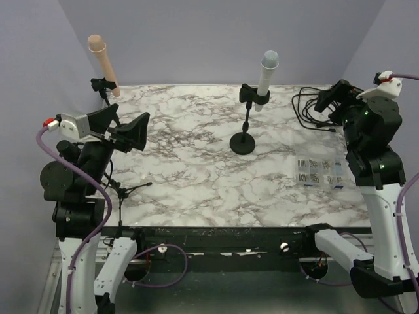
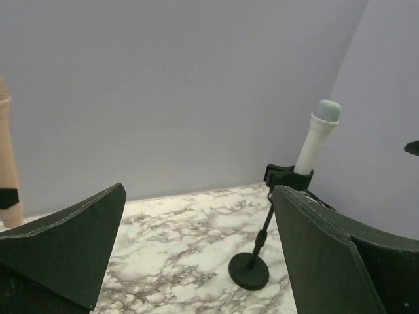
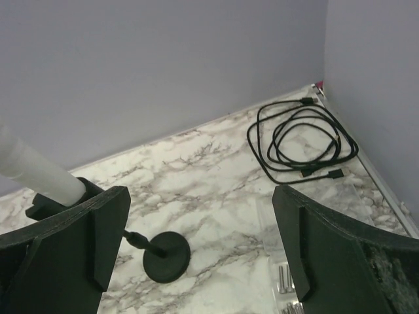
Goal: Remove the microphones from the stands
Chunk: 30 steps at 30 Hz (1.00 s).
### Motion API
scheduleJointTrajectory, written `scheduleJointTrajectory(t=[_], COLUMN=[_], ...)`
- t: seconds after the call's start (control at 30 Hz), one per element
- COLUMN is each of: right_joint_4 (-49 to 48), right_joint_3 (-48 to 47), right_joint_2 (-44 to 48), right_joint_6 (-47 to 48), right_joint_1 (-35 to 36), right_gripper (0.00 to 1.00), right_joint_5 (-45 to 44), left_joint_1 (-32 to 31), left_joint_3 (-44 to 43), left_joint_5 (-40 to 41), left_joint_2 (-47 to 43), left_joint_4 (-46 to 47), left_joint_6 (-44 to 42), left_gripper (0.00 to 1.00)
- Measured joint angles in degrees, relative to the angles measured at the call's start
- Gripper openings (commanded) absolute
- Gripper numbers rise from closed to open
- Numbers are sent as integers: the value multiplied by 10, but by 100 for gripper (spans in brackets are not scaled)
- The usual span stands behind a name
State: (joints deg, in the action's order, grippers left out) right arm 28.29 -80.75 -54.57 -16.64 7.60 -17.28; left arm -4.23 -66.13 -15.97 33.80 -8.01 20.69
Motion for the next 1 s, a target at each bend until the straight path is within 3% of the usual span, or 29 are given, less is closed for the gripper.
scheduleJointTrajectory(t=[0.3, 0.47, 0.8, 0.9, 1.0], right_joint_4=[14, -29, -99, -110, -106], right_joint_3=[3, 49, 73, 72, 54], right_joint_2=[-36, -41, -89, -110, -135], right_joint_6=[-26, -31, -39, -34, -19], right_joint_1=[1, 1, 5, 34, 108], right_gripper=[100, 100, 100, 100, 100], right_joint_5=[2, 104, 330, 346, 303], left_joint_1=[-21, -97, -139, -143, -144], left_joint_3=[-14, -41, -26, -22, -18], left_joint_5=[-83, -111, -151, -162, -164], left_joint_2=[61, 145, 203, 203, 203], left_joint_4=[20, 20, -16, -17, -23], left_joint_6=[45, 47, 26, 18, 10], left_gripper=[99, 99, 99, 99, 99])
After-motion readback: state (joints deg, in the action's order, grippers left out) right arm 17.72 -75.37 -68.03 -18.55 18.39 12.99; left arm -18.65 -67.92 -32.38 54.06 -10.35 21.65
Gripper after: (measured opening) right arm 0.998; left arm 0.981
